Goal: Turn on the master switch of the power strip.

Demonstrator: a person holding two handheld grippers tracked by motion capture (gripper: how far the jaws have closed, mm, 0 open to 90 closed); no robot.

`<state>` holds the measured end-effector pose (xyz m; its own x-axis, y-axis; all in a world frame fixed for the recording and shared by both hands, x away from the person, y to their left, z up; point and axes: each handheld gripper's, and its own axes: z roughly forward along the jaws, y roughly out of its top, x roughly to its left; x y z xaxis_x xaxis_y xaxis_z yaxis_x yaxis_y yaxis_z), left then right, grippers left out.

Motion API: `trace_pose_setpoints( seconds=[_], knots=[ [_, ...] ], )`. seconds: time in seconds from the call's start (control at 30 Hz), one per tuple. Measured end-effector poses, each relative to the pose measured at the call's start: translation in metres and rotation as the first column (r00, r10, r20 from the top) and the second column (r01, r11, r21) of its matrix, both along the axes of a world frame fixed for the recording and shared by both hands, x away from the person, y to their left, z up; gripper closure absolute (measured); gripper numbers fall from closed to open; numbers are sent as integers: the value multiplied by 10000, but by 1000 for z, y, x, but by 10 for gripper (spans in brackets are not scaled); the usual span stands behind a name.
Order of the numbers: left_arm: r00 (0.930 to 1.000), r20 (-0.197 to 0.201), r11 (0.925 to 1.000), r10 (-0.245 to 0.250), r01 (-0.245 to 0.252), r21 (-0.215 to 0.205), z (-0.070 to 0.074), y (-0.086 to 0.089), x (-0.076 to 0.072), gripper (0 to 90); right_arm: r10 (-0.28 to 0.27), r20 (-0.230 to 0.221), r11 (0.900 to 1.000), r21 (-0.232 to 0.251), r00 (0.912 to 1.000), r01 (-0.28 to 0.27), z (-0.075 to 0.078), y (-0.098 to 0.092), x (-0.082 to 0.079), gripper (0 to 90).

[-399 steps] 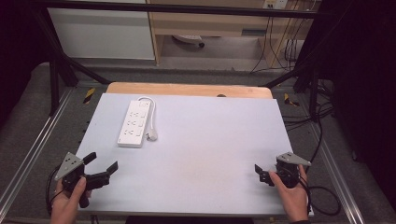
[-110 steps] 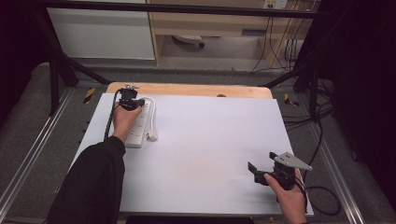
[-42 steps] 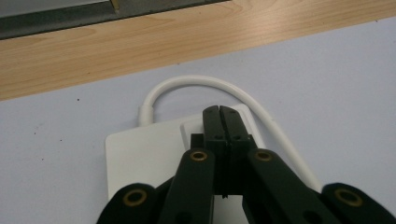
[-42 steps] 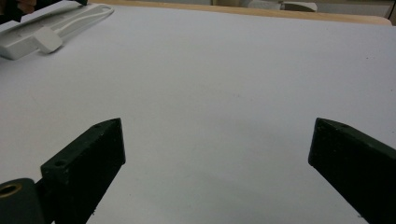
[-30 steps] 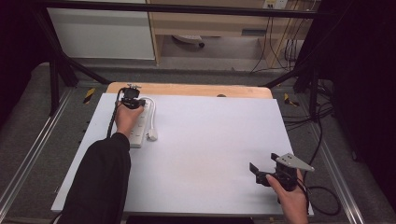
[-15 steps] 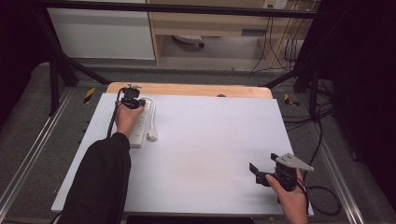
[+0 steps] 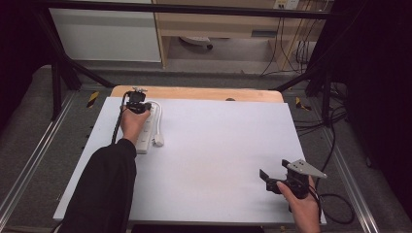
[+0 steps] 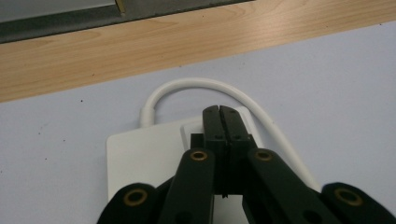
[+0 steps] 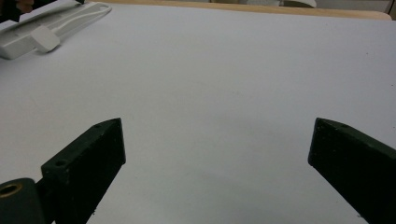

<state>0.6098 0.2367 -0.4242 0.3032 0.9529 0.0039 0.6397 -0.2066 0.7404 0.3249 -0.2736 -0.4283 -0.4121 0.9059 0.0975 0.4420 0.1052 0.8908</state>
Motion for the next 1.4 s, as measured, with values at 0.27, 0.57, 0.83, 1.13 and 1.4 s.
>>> trace_pose_setpoints(
  seconds=[0.27,0.57,0.83,1.13,1.4],
  knots=[
    [9998,180,9995,90,-85,-298,1,-2,-3,900,-74,67,10000,64,10000,73,1,-1,0,45],
    [9976,679,9981,144,-102,-611,6,-2,-8,900,-41,108,10000,68,9999,40,2,-1,0,45],
    [9956,919,9959,159,-76,-900,15,0,-13,900,-21,121,10000,30,9999,21,2,0,1,45],
    [9947,1023,9955,53,45,-946,19,-4,-16,863,35,138,10000,89,9999,-36,3,0,2,45],
    [9926,1214,9930,-89,230,-1158,29,-6,-25,735,79,231,9998,201,9997,-84,4,-2,3,45]
  ],
)
